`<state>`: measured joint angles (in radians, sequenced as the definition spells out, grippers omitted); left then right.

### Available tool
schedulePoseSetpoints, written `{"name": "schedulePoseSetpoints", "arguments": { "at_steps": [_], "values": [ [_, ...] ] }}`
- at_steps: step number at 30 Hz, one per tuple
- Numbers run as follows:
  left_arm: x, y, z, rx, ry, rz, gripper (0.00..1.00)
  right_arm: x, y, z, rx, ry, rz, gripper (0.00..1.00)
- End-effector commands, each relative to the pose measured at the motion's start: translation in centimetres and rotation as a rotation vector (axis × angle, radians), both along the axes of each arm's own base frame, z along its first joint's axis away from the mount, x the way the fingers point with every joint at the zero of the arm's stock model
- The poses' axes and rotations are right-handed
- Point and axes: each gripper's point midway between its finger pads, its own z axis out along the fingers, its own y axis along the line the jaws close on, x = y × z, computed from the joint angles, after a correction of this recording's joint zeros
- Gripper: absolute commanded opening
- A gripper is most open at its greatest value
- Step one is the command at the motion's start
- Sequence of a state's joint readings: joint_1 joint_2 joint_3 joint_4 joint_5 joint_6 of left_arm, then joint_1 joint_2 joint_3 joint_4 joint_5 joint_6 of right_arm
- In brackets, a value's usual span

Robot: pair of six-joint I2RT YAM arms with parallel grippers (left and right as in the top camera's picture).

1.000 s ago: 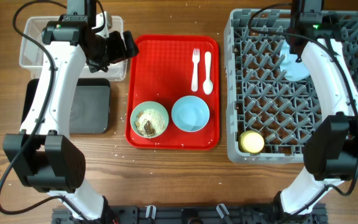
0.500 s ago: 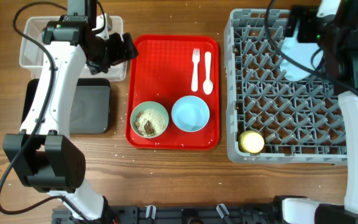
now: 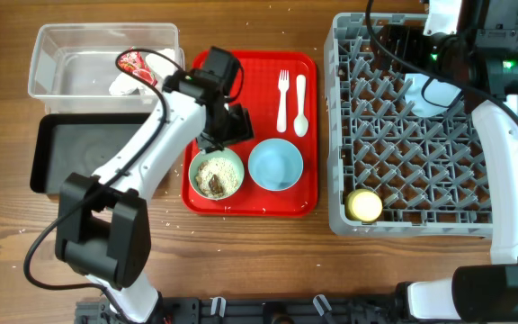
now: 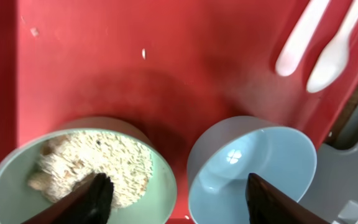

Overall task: Sort waste into correct bins and load items into the dishwasher rack
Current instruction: 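Grasp the green bowl of rice with the left gripper and lift it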

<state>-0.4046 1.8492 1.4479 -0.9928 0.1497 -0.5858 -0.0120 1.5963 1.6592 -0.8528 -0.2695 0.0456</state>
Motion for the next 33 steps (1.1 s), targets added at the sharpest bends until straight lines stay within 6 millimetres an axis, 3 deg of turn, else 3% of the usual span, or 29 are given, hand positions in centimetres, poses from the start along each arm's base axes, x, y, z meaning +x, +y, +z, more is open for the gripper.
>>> {"name": "schedulePoseSetpoints", "arguments": {
  "at_steps": [1,8,16,20,24,25,30,33],
  "values": [
    [-0.6,1.2,-1.9,0.092,0.003,0.111,0.64,-0.2,0.4,-1.0,0.025,0.045,0.005,1.00],
    [-0.5,1.3,-4.3,0.088,-0.014,0.126,0.52,-0.4,0.3,-1.2,0.022,0.055,0.003,1.00],
    [-0.4,1.3,-6.2,0.095,-0.001,0.125,0.29,-0.6,0.3,-1.4,0.022,0.067,0.003,1.00],
    [-0.2,1.2,-6.2,0.093,-0.006,0.125,0.30,-0.6,0.3,-1.4,0.022,0.067,0.003,1.00],
    [-0.4,1.2,-6.7,0.099,0.008,0.124,0.09,-0.6,0.3,-1.4,0.022,0.067,0.003,1.00],
    [-0.5,1.2,-6.7,0.097,0.015,0.123,0.04,-0.6,0.3,-1.4,0.022,0.068,0.003,1.00],
    [-0.5,0.5,-6.1,0.043,0.022,0.095,0.04,-0.6,-0.4,-1.7,-0.016,0.072,-0.023,1.00],
    [-0.2,-0.6,-3.2,-0.074,0.016,0.038,0.04,-0.6,-0.4,-1.7,-0.015,0.073,-0.023,1.00]
  ]
}}
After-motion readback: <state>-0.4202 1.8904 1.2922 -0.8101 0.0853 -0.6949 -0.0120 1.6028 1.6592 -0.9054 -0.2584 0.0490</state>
